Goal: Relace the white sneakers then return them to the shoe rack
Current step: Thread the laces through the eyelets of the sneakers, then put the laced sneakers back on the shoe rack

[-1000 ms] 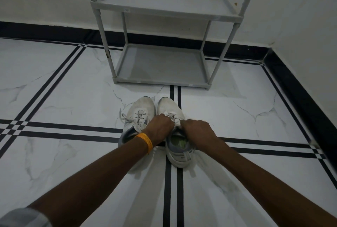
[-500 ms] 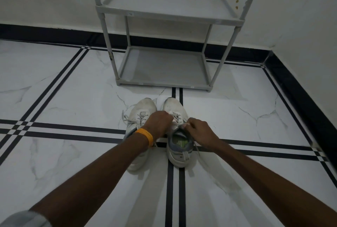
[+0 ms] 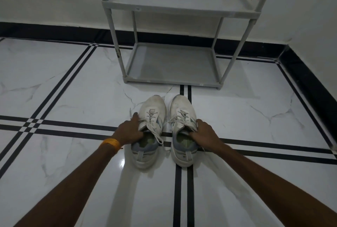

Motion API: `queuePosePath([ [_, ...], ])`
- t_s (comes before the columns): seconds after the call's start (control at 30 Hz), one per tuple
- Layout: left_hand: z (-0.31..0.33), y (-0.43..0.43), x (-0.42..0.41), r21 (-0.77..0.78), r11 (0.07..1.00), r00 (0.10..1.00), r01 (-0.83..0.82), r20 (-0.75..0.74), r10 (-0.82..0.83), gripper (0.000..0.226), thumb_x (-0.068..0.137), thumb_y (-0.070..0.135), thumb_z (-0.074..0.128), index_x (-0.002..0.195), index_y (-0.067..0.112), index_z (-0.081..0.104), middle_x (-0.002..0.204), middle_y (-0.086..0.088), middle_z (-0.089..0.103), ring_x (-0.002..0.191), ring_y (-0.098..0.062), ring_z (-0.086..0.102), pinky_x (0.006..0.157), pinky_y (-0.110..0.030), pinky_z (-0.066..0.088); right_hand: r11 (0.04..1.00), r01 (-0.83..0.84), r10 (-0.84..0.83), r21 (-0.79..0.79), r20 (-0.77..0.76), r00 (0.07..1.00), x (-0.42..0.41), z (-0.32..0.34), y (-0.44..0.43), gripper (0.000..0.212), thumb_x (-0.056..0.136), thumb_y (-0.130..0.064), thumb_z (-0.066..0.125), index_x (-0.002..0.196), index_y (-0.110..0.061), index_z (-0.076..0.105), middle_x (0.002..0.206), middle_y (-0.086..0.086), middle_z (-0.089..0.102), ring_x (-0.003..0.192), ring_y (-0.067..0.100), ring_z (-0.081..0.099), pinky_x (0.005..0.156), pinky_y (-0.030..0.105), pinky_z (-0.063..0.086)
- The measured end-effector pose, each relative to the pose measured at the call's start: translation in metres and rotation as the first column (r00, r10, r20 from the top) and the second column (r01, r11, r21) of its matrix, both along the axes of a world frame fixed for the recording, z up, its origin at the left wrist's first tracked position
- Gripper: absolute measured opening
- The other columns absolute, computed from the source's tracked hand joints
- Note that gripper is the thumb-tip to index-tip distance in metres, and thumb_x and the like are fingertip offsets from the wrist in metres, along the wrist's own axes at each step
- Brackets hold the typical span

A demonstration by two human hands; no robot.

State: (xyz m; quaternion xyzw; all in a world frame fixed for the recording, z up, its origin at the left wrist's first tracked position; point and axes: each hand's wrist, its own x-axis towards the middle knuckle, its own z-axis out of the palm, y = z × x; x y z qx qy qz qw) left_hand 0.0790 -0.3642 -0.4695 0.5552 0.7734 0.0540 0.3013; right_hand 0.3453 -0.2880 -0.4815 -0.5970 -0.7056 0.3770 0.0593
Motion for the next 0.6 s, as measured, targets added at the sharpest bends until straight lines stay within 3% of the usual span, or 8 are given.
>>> queuePosePath([
  [0.13, -0.003, 0.015, 0.018, 0.098, 0.995, 1.0, -0.021, -0.011, 0.022, 0.042, 0.087, 0.015, 0.055, 0.124, 0.001, 0.04, 0.108, -0.024, 0.064, 0.093, -0.04, 0.063, 0.073, -0.034, 0.045, 0.998, 0.056, -0.056, 0.014, -0.039, 0.998, -0.011, -0.01, -0.006, 0.051, 0.077, -0.038, 0.059, 0.116, -0.006, 0.053, 0.115, 0.015, 0.059, 0.106, 0.032, 0.058, 0.089, 0.038, 0.049],
  [0.3, 0.019, 0.01, 0.041, 0.184, 0.983, 0.999, -0.022, 0.029, 0.017, 0.061, 0.09, 0.019, 0.051, 0.144, 0.004, 0.026, 0.118, -0.022, 0.063, 0.102, -0.039, 0.063, 0.09, -0.042, 0.052, 0.992, 0.106, -0.104, 0.069, -0.025, 0.994, -0.001, 0.012, -0.016, 0.048, 0.095, -0.017, 0.052, 0.14, -0.006, 0.039, 0.13, 0.016, 0.051, 0.119, 0.032, 0.052, 0.098, 0.038, 0.043],
  [0.43, 0.081, 0.005, 0.046, 0.212, 0.977, 0.999, -0.023, 0.041, 0.015, 0.066, 0.093, 0.021, 0.052, 0.148, 0.008, 0.02, 0.125, -0.019, 0.061, 0.106, -0.036, 0.063, 0.094, -0.041, 0.051, 0.984, 0.103, -0.098, 0.146, -0.043, 0.994, 0.007, 0.085, -0.022, 0.049, 0.095, -0.018, 0.051, 0.142, -0.012, 0.039, 0.127, 0.011, 0.051, 0.111, 0.03, 0.056, 0.09, 0.036, 0.045],
  [0.6, 0.205, 0.01, 0.049, 0.311, 0.947, 0.992, -0.082, 0.119, 0.047, 0.066, 0.092, 0.026, 0.053, 0.148, 0.013, 0.022, 0.123, -0.015, 0.064, 0.101, -0.034, 0.066, 0.091, -0.046, 0.055, 0.958, 0.116, -0.137, 0.263, 0.064, 0.989, 0.005, 0.227, -0.013, 0.043, 0.095, -0.029, 0.046, 0.138, -0.022, 0.04, 0.12, 0.003, 0.052, 0.099, 0.028, 0.06, 0.08, 0.038, 0.048],
])
